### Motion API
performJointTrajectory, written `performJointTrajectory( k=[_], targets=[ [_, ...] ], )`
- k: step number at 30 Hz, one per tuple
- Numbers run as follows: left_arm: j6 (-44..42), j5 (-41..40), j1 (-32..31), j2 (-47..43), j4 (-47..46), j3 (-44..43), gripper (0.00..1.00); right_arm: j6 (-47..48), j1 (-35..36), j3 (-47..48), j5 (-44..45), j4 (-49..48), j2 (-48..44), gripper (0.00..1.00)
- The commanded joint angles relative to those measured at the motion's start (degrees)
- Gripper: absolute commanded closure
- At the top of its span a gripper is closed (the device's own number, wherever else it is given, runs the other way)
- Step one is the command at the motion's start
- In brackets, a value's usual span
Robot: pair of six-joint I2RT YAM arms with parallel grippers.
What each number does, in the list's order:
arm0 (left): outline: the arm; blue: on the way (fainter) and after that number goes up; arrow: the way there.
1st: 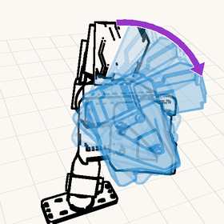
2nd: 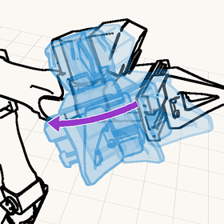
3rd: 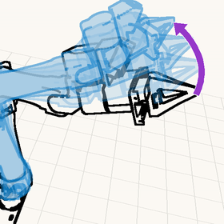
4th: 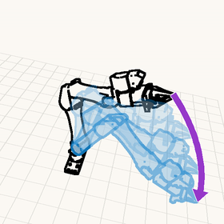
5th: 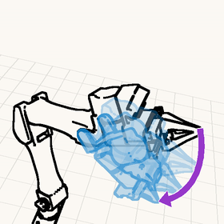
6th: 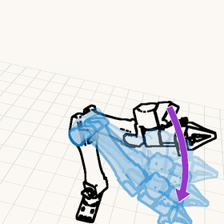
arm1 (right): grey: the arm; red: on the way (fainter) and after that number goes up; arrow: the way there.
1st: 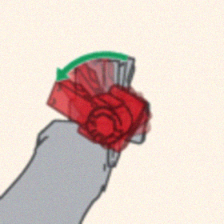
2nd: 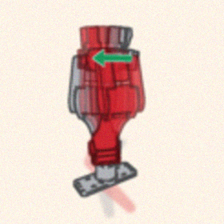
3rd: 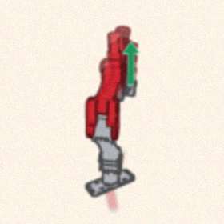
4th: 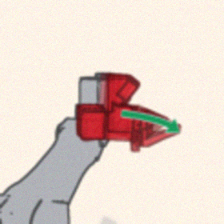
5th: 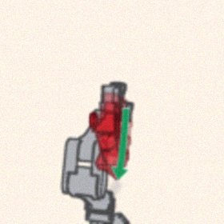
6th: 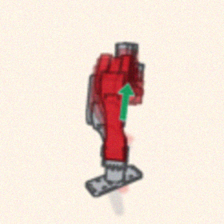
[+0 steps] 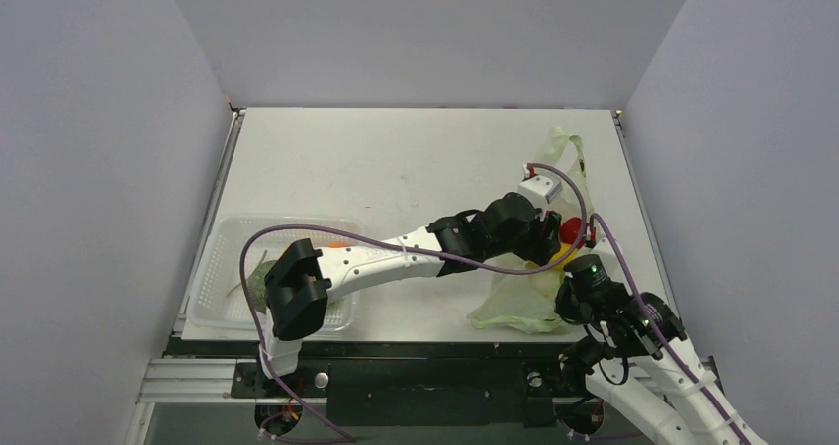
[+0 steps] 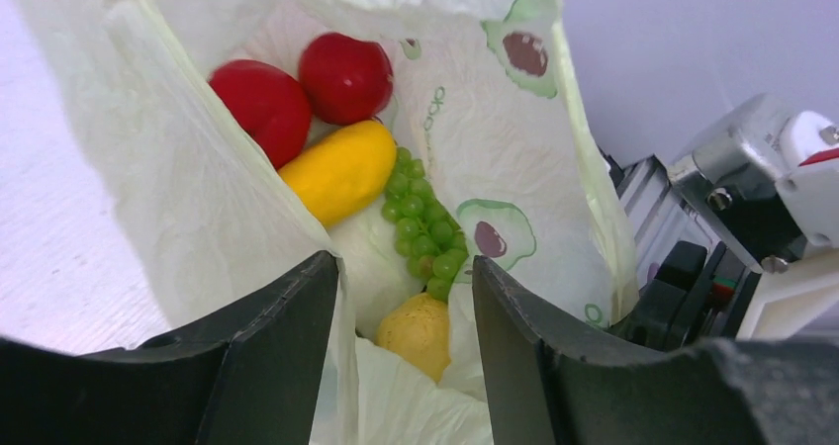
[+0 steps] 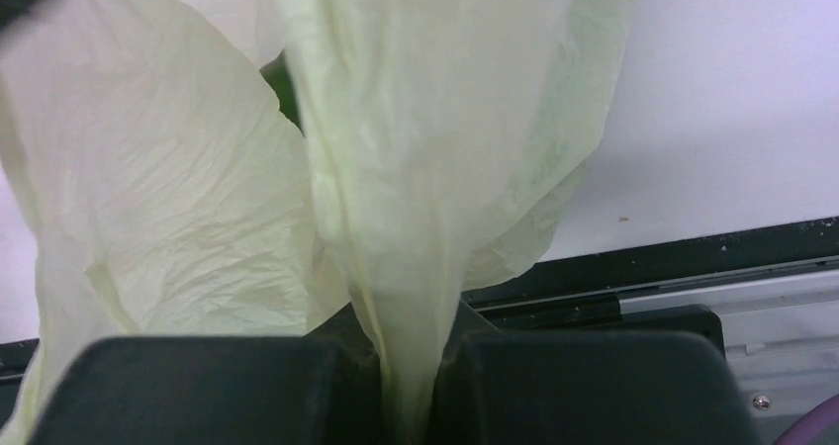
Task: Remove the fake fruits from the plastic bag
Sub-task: Take out the fake fruit from the plastic bag.
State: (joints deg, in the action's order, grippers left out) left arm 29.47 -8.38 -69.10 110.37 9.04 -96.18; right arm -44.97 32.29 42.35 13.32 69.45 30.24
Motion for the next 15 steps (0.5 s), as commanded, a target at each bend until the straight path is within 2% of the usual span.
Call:
performJointTrajectory(
  k=[1, 6, 10, 12, 15],
  targets=[
    [2.5, -9.4, 0.5, -9.8, 1.3, 1.9, 0.5, 0.5, 0.2, 3.5, 2.4, -0.8, -2.3, 1.0],
    [5.8, -13.4, 0.5, -13.8, 6.7, 3.8, 0.46, 0.7, 0.2, 5.0, 3.4, 0.0, -3.8, 1.0],
    [7.0, -13.0, 0.4, -16.2, 6.1, 6.8, 0.39, 1.6, 0.2, 5.3, 3.7, 0.0, -4.8, 1.0],
    [6.3, -9.3, 0.5, -15.3, 3.5, 7.4, 0.38, 2.0, 0.2, 5.6, 4.0, 0.0, -4.4, 1.0],
    [6.0, -0.5, 0.2, -11.3, -2.1, 5.4, 0.48, 2.1, 0.3, 4.8, 3.9, -0.8, -4.9, 1.0]
  ],
)
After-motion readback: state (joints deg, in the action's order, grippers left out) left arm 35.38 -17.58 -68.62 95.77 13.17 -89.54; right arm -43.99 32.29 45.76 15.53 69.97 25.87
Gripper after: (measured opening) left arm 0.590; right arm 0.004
